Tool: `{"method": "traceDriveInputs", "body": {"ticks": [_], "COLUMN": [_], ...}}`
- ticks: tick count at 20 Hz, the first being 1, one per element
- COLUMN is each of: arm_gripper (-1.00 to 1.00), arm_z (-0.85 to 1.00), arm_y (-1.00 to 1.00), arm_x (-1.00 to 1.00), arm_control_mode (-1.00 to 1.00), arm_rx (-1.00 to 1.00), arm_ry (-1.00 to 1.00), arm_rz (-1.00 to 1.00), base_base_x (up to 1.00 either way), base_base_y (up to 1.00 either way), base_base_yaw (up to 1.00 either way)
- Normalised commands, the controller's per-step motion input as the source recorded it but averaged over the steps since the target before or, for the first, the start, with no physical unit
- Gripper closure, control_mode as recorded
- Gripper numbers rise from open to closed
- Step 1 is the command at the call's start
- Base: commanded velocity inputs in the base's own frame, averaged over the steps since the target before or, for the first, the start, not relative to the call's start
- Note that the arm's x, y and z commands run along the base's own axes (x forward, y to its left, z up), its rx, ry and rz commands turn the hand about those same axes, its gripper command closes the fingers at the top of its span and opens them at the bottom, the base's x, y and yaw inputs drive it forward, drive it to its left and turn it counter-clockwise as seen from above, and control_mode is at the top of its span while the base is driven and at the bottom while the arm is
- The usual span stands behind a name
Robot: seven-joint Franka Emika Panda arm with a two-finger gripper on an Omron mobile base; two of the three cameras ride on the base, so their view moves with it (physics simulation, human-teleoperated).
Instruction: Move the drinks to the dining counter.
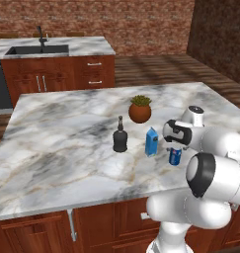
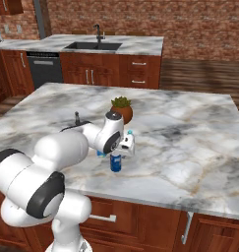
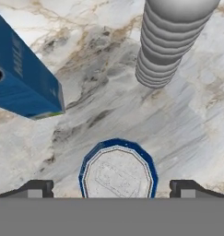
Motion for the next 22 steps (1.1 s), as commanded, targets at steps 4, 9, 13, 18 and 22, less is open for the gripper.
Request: {"method": "traceDriveInputs", "body": {"ticks": [4, 9, 13, 18, 22], "arm_gripper": [-1.00, -1.00, -1.00, -1.00, -1.00], "arm_z": [-0.06, -0.08, -0.10, -0.13, -0.13], "arm_y": [-0.04, 0.00, 0.00, 0.00, 0.00], "arm_x": [0.05, 0.00, 0.00, 0.00, 0.00], "arm_control_mode": [-1.00, -1.00, -1.00, -1.00, -1.00], "arm_rx": [0.00, 0.00, 0.00, 0.00, 0.00], "arm_ry": [0.00, 0.00, 0.00, 0.00, 0.00], "arm_rz": [0.00, 0.00, 0.00, 0.00, 0.00], "base_base_x": [0.00, 0.00, 0.00, 0.00, 0.00], "base_base_y": [0.00, 0.00, 0.00, 0.00, 0.00], "base_base_yaw": [0.00, 0.00, 0.00, 0.00, 0.00]}}
